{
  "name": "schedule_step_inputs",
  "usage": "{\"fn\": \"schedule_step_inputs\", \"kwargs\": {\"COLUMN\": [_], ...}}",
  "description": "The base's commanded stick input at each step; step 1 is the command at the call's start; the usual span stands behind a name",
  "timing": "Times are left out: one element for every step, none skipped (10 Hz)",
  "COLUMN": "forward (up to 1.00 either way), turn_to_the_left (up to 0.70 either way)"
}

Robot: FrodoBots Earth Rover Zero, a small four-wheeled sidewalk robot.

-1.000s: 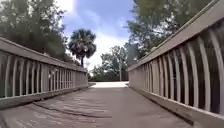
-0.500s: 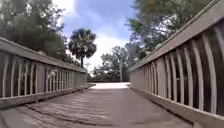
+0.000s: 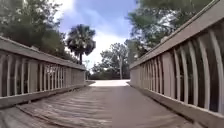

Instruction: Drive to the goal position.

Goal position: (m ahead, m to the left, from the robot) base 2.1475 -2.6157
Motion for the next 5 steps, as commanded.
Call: {"fn": "schedule_step_inputs", "kwargs": {"forward": [0.45,0.45,0.45,0.45,0.45], "turn_to_the_left": [0.0,0.0,0.0,0.0,-0.12]}}
